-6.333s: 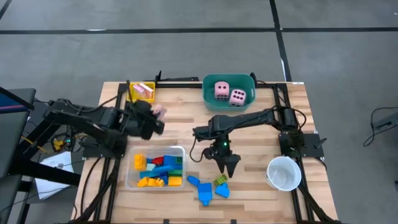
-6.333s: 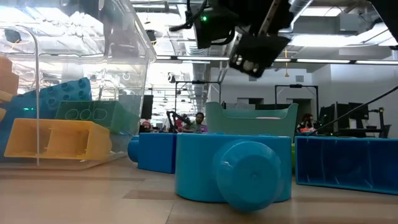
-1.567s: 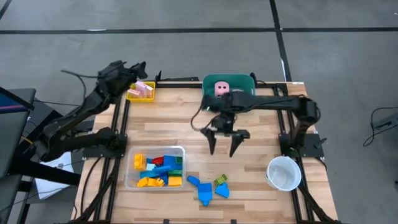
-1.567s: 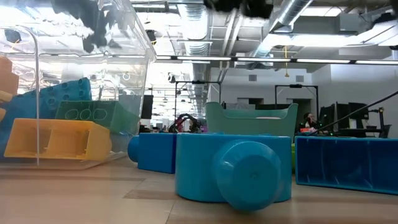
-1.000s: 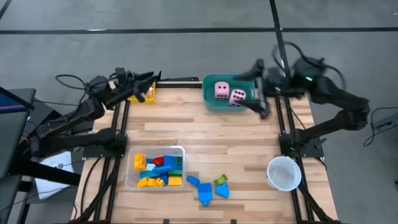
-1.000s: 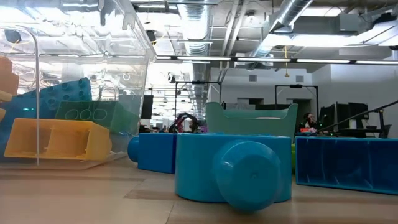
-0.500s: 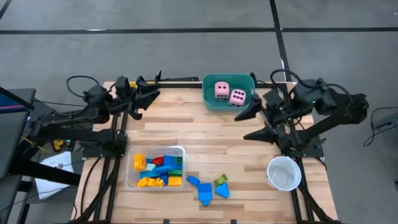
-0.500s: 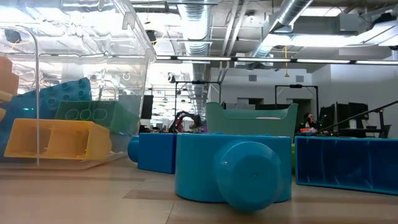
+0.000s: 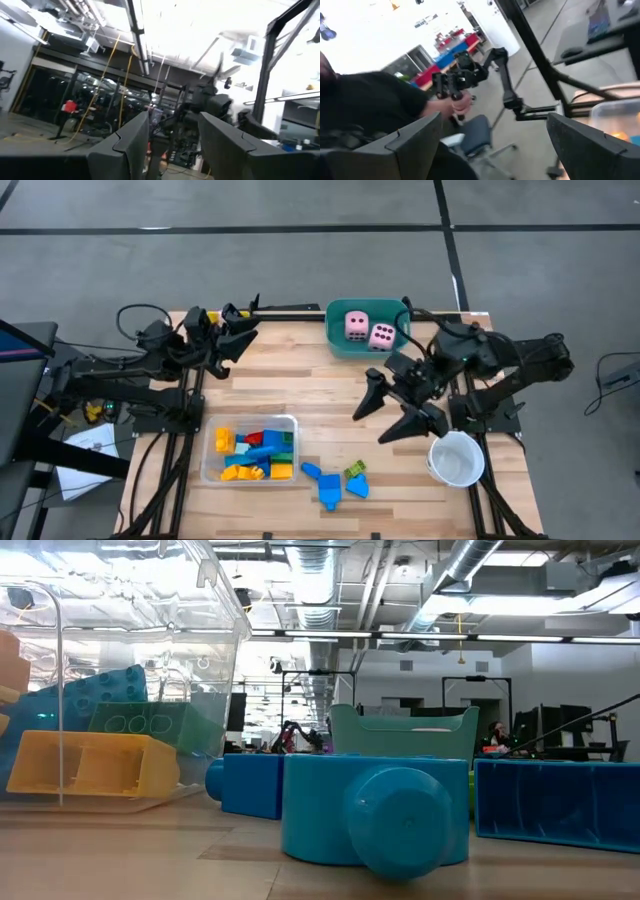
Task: Pick & Place Toys
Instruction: Put the light green game piece into the transparent bin
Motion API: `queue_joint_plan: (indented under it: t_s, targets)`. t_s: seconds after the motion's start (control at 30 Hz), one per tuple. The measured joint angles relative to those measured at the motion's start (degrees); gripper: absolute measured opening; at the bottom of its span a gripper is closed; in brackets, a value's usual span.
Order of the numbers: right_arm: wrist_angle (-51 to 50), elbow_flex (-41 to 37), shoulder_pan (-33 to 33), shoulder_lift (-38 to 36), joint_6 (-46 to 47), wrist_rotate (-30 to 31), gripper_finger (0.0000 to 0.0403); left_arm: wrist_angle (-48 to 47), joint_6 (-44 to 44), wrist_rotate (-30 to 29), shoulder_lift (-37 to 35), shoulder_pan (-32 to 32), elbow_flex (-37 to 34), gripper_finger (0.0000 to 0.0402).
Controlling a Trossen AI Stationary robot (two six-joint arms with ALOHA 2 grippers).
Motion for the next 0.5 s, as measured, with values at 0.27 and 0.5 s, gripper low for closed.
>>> queue_joint_plan:
  t_s: [0.27,0.5]
  targets:
    - [5.79,-0.02,-0.30,2.12,1.44,-7.94,0.0348,2.63,1.56,0.03,-0.02,-2.19,0.00,0.0170]
    - [3.80,-0.04,-0.15,-0.16,-4.97,-0.52,0.0326,4.77,2.96,0.05,-0.02,-3.86,0.00,0.0168]
